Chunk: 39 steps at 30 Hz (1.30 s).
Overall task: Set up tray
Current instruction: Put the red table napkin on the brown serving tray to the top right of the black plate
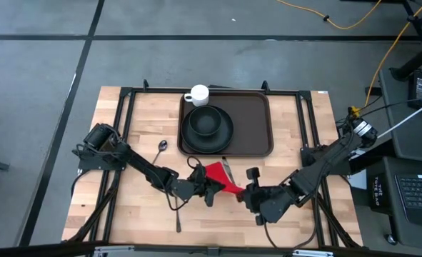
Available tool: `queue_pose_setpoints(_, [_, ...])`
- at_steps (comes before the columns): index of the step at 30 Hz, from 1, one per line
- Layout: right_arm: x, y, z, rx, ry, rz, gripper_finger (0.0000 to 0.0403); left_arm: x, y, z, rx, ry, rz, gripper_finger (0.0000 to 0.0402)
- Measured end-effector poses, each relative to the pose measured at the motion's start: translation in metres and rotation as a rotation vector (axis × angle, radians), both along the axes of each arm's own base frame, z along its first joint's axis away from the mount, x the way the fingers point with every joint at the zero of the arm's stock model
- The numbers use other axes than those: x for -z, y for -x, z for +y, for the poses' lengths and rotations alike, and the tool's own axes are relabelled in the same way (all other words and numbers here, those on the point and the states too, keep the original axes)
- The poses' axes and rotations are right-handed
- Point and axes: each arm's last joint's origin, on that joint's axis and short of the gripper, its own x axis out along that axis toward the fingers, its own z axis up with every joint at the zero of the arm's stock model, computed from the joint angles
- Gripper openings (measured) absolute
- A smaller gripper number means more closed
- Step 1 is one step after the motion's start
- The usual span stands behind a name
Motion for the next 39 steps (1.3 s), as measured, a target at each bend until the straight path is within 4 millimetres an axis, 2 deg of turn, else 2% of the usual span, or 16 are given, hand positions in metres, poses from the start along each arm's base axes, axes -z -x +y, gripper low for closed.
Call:
queue_pose_setpoints(10, [0.006,0.002,-0.001,0.041,-0.061,0.041,0.0174,-0.001,0.000,0.000,-0.007,0.003,-0.009,0.0002])
queue_pose_setpoints(16, [0.013,0.005,-0.003,0.055,-0.045,0.074,0.0217,-0.001,0.000,0.000,-0.018,0.018,-0.013,0.0002])
queue_pose_setpoints(20, [0.018,0.003,-0.002,0.092,-0.069,0.082,0.0227,-0.001,0.000,0.001,-0.029,0.018,-0.015,0.0002])
queue_pose_setpoints(30, [0.047,-0.012,0.002,0.157,-0.006,0.116,0.0228,-0.001,0.000,0.001,-0.030,0.023,-0.015,0.0002])
queue_pose_setpoints(39, [0.043,-0.013,0.001,0.163,-0.004,0.110,0.0228,-0.001,0.000,0.001,-0.030,0.021,-0.012,0.0002])
